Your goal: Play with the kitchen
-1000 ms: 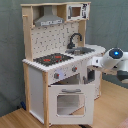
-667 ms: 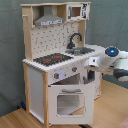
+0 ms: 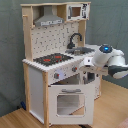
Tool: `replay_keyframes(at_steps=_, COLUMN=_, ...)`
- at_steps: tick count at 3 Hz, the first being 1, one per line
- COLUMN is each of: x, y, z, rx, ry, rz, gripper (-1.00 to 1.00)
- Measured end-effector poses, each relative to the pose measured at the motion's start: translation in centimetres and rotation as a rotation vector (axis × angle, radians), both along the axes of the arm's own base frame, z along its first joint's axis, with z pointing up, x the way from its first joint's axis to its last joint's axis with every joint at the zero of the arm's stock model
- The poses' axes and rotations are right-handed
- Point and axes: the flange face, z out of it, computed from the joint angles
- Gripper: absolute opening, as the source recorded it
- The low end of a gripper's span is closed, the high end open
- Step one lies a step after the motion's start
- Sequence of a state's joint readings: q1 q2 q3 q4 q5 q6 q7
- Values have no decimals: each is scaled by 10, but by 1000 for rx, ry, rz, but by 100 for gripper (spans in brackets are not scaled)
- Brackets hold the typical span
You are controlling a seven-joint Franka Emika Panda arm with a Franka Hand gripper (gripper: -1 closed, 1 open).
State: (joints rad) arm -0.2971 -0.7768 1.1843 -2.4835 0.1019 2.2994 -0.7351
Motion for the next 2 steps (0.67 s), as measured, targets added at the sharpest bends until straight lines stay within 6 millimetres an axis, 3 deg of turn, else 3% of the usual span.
replay_keyframes(at_steps=2, x=26, y=10, z=-12, rx=88, ry=127, rz=70, gripper=100)
